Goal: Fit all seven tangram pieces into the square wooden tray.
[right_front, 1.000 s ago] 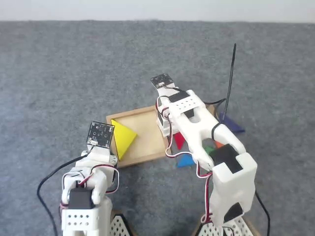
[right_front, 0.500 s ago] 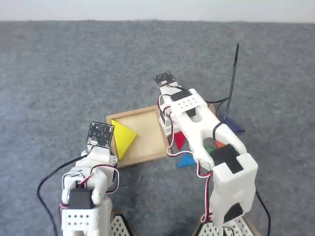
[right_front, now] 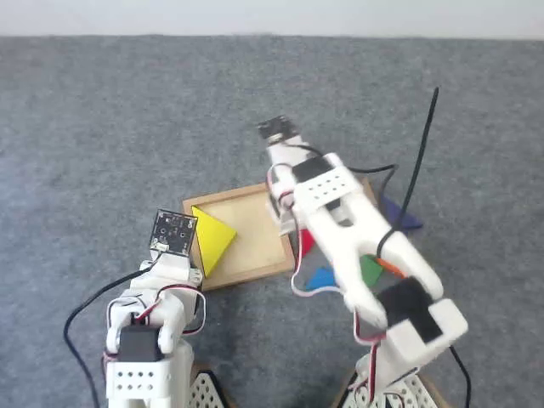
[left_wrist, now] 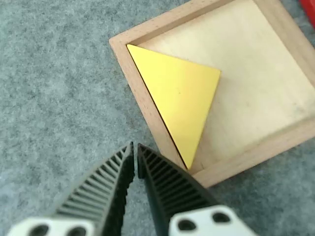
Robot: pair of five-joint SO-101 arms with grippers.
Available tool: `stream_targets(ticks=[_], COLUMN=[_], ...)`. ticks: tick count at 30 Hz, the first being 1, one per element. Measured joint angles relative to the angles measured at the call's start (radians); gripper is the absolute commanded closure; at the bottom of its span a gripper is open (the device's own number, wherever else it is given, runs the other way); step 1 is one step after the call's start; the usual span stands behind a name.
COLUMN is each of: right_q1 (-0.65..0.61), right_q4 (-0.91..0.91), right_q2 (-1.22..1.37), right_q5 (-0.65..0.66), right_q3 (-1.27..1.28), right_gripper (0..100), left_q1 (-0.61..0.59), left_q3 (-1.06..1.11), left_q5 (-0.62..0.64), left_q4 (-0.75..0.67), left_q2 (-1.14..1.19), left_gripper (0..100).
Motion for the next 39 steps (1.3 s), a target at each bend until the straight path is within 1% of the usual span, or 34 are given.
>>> stream_targets(ticks=[2,4,6,9,11,13,17,29,35,39], right_q1=[-0.046,-0.058,-0.035,0.021,0.061,0.080,0.072,0.071,0.071,0.080], right_q4=[0.000,0.000,0.000,-0.005,-0.025,-0.055,-0.089,-0.072,-0.066,-0.066], right_q2=[-0.025,-0.031,-0.031,-0.031,-0.011,0.026,0.098,0.267,0.285,0.285], right_q5=[0.000,0.000,-0.003,-0.051,-0.064,-0.074,-0.083,-0.083,-0.083,-0.083], right_q3=[0.008,0.008,0.008,0.008,0.008,0.008,0.008,-0.074,-0.103,-0.104], right_gripper=[80.9,77.9,71.4,62.7,60.4,60.4,60.4,60.9,75.6,76.1], left_q1=[0.000,0.000,0.000,0.000,0.000,0.000,0.000,0.000,0.000,0.000], left_q3=[0.000,0.000,0.000,0.000,0.000,0.000,0.000,0.000,0.000,0.000], left_q5=[0.000,0.000,0.000,0.000,0.000,0.000,0.000,0.000,0.000,0.000], left_q4=[0.000,0.000,0.000,0.000,0.000,0.000,0.000,0.000,0.000,0.000], left_q2=[0.000,0.000,0.000,0.000,0.000,0.000,0.000,0.000,0.000,0.000], left_gripper=[99,99,99,99,99,99,99,99,99,99])
